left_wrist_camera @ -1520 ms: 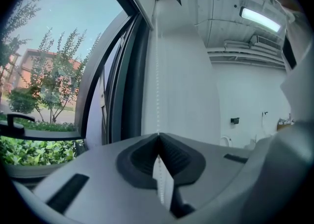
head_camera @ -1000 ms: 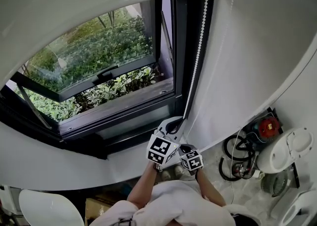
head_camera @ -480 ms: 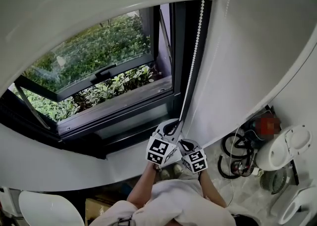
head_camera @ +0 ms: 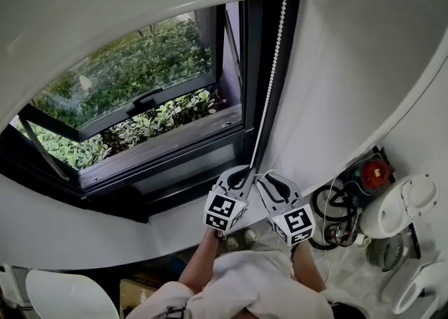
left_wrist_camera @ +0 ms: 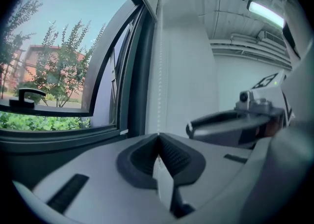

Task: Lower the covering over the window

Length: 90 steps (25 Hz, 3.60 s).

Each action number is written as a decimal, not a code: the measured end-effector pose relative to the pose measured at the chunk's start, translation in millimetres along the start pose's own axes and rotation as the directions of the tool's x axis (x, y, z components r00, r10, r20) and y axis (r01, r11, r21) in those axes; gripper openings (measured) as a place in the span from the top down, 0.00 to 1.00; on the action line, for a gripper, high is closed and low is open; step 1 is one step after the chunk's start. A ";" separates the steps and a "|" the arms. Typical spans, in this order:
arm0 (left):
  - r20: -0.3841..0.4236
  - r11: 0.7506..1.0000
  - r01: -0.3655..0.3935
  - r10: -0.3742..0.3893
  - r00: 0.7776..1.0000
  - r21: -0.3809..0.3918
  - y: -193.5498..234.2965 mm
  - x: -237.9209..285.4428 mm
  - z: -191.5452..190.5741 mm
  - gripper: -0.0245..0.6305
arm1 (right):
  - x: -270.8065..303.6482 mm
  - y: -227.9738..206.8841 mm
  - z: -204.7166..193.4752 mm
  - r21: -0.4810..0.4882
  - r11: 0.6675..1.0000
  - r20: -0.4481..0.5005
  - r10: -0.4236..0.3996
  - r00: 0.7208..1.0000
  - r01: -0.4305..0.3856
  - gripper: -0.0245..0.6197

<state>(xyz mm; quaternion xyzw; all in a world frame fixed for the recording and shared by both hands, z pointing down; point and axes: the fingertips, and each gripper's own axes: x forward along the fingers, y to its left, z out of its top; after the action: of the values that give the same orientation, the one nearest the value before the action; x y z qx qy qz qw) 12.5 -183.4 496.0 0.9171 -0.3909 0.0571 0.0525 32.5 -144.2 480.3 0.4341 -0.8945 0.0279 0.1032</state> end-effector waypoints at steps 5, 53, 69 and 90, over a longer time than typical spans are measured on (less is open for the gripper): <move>0.000 1.000 0.001 -0.001 1.000 0.003 -3.4 -0.4 0.1 0.94 | -4.3 -5.6 67.2 -0.066 0.998 0.139 0.018 0.990 -0.009 0.82; -0.124 0.997 0.040 -0.048 0.991 -0.066 -18.9 -4.2 -75.1 0.94 | 35.6 -24.3 116.7 0.140 0.986 0.254 0.049 0.966 -0.087 0.95; -0.233 0.993 0.040 -0.066 0.970 -0.113 -21.7 -0.6 -138.7 0.94 | 53.6 -24.2 50.6 0.232 0.969 0.130 0.060 0.990 -0.089 0.95; -0.311 0.983 0.040 -0.095 0.946 -0.179 -25.6 -3.9 -201.3 0.94 | 66.1 -21.6 -16.5 0.316 0.946 0.005 0.081 0.997 -0.078 0.95</move>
<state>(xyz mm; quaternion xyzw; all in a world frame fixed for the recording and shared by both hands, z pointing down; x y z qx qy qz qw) 15.5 -134.6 693.1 0.9009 -0.3492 0.1688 0.1950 12.3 -206.3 509.3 0.4084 -0.8949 0.1765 0.0346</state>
